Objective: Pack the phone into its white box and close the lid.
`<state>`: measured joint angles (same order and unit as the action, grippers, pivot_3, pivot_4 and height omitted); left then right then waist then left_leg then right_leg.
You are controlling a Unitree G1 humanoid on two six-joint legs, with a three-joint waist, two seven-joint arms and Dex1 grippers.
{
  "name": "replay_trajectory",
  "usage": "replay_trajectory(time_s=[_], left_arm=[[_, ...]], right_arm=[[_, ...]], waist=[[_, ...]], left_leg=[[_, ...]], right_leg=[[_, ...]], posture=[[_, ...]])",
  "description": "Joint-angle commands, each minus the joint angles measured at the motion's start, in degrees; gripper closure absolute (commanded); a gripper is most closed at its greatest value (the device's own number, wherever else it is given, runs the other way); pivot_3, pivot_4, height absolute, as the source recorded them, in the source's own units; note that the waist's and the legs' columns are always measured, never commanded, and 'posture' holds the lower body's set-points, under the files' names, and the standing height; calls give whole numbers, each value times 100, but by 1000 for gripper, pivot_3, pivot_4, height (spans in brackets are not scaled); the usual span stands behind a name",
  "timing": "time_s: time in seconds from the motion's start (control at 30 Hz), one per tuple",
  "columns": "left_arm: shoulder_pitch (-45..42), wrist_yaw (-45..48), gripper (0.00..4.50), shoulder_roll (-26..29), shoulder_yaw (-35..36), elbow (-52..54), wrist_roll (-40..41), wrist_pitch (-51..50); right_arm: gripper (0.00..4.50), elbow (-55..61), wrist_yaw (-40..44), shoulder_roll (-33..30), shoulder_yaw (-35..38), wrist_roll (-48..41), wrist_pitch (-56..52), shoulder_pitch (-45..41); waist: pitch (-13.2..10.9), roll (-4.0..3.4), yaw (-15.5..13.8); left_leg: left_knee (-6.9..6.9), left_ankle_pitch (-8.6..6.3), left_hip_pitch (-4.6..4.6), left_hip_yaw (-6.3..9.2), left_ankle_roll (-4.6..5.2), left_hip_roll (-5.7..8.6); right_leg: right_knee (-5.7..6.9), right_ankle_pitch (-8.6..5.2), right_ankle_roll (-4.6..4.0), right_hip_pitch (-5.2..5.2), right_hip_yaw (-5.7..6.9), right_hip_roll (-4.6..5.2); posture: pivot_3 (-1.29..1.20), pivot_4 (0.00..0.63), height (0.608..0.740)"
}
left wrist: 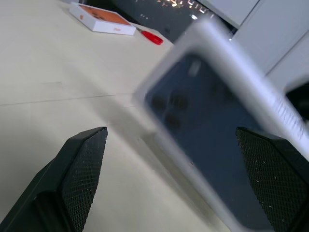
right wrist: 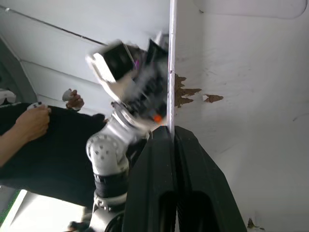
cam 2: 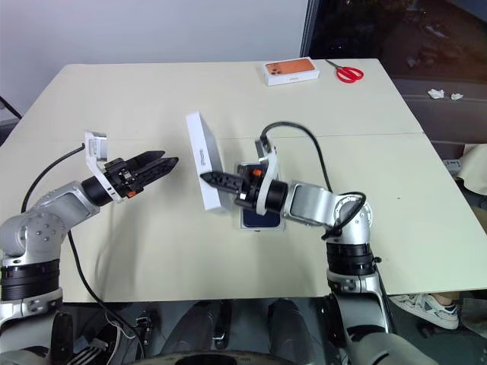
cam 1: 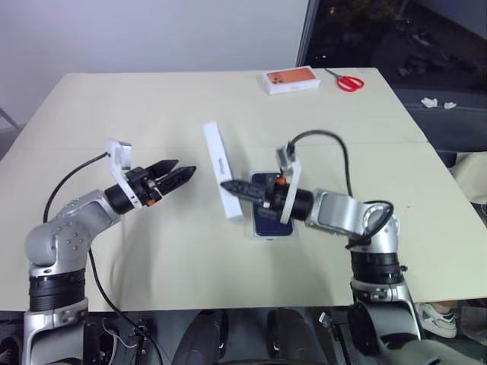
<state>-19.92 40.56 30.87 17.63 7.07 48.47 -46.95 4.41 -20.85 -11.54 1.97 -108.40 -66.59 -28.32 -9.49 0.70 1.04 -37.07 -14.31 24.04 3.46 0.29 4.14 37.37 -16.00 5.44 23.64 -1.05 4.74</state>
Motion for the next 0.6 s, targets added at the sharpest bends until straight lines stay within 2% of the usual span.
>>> replay_trajectory(time_s=[0.03,0.3,0.47,0.53,0.6], left_arm=[[62,-29,0,-32,-12,271,73,51],[387,144,0,-44,-474,342,-330,322],[487,231,0,-239,-715,207,-423,443],[509,263,0,-279,-779,161,-454,464],[525,271,561,-367,-840,99,-454,462]], right_arm=[[4431,253,-128,-48,-151,-457,336,-28],[4431,42,-121,-163,-347,-460,634,198],[4431,-73,-29,-116,-332,-460,630,336],[3885,-120,-15,-84,-292,-460,637,340],[3181,-166,-33,-67,-253,-460,658,335]], waist=[[0,0,9],[0,0,-3],[0,0,-16],[0,0,-12],[0,0,-9]], left_leg=[[0,0,0,0,0,0],[0,0,-1,-1,1,-2],[0,0,-1,-1,1,-2],[0,-1,-1,-1,1,-2],[1,-1,-1,-1,1,-3]], right_leg=[[0,0,0,0,0,-1],[-1,0,0,-3,0,-4],[-2,0,0,-3,0,-3],[-2,0,0,-3,0,-3],[-2,0,0,-2,0,-4]], posture=[[0,150,740],[0,150,740],[0,150,740],[0,150,740],[0,150,740]])
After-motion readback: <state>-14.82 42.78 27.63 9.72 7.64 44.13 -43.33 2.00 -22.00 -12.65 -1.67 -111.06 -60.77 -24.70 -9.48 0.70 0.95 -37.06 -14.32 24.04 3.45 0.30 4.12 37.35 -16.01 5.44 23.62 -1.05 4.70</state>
